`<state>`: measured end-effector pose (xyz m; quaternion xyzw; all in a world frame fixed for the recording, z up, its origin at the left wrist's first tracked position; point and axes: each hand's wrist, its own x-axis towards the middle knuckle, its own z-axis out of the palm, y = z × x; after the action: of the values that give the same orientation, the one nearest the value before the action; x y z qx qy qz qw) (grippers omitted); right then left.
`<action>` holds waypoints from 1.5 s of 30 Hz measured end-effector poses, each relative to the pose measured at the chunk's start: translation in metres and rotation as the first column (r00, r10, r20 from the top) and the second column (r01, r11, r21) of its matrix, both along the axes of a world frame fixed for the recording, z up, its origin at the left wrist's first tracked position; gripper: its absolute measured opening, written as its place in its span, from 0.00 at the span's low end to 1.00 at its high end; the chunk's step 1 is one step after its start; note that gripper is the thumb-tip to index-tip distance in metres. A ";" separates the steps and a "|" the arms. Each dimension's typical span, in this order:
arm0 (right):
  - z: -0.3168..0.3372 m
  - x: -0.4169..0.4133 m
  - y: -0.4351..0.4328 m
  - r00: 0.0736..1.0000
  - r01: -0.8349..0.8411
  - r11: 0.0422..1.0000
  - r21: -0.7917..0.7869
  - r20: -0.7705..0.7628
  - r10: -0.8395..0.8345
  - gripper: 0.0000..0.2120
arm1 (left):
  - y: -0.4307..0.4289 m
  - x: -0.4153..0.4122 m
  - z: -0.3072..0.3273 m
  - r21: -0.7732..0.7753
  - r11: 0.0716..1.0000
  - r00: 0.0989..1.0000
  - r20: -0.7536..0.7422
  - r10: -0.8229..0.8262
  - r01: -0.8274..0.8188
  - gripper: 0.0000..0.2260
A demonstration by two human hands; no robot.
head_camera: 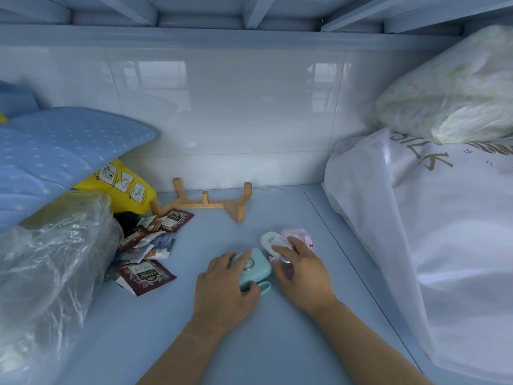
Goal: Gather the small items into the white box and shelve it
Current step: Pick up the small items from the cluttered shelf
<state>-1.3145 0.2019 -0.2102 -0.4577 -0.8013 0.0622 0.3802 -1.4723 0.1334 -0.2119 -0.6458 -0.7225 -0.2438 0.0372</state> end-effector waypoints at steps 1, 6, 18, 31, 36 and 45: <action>0.002 -0.002 0.001 0.999 0.035 0.999 -0.016 -0.029 -0.035 0.11 | 0.001 0.005 0.000 -0.010 0.999 0.999 -0.023 0.036 -0.036 0.26; 0.005 -0.006 0.000 0.988 0.095 0.992 -0.082 -0.114 -0.104 0.10 | 0.002 0.024 0.002 -0.063 0.976 0.977 -0.073 0.203 -0.207 0.28; 0.004 0.015 -0.003 0.980 -0.138 0.988 -0.074 0.134 0.147 0.23 | -0.021 0.003 -0.004 0.000 0.956 0.953 0.082 -0.292 0.293 0.31; 0.009 0.014 -0.009 0.982 -0.182 0.983 -0.020 -0.054 0.181 0.12 | -0.015 0.013 -0.008 0.150 0.988 0.999 0.022 -0.046 0.042 0.22; 0.013 0.003 -0.006 0.998 -0.057 0.997 -0.044 -0.014 0.056 0.10 | -0.013 0.012 -0.010 0.218 0.970 0.989 0.074 -0.126 0.107 0.19; 0.018 -0.004 -0.005 0.999 -0.009 0.958 -0.287 -0.044 -0.004 0.20 | -0.005 0.012 -0.006 0.188 0.954 0.971 0.015 -0.241 0.234 0.17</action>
<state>-1.3185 0.1967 -0.1922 -0.5055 -0.7759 0.1883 0.3271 -1.4602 0.1281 -0.2180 -0.7169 -0.6146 -0.3247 0.0540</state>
